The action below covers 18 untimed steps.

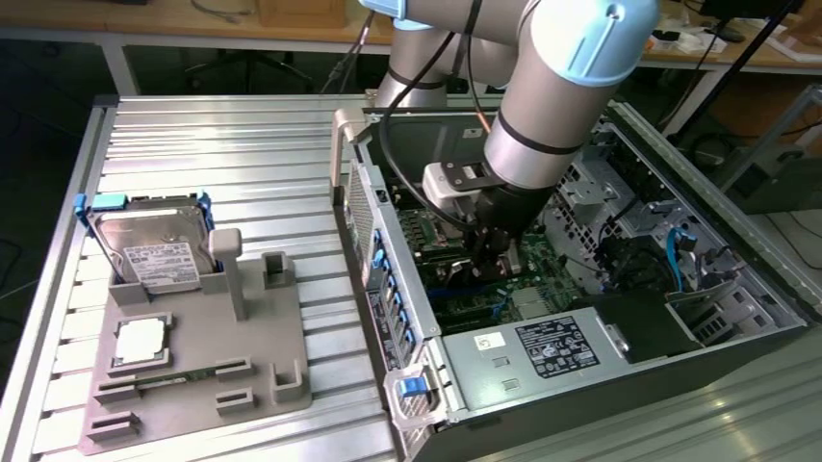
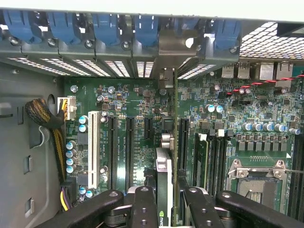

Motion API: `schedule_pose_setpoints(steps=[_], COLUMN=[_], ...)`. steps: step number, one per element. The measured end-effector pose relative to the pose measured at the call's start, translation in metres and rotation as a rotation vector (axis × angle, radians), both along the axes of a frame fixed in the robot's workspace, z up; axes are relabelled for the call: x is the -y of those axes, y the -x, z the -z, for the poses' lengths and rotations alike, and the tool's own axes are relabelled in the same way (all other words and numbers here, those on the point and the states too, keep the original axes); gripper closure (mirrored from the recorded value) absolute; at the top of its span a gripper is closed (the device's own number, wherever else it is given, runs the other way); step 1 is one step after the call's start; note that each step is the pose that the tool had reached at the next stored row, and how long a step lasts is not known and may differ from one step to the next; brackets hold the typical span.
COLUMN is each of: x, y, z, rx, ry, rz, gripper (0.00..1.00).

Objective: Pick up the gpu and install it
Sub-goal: 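Insert the gpu into the slot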

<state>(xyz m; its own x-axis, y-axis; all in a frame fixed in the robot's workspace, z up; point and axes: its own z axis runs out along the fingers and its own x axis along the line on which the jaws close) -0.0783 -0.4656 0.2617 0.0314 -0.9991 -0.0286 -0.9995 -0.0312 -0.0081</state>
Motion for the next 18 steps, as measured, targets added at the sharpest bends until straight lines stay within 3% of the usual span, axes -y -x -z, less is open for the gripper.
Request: schedule_pose_setpoints(steps=[18], x=[0.0000], y=[0.0000], z=[0.0002], rx=[-0.0001], ry=[0.0003], rz=[0.000], gripper=[0.73])
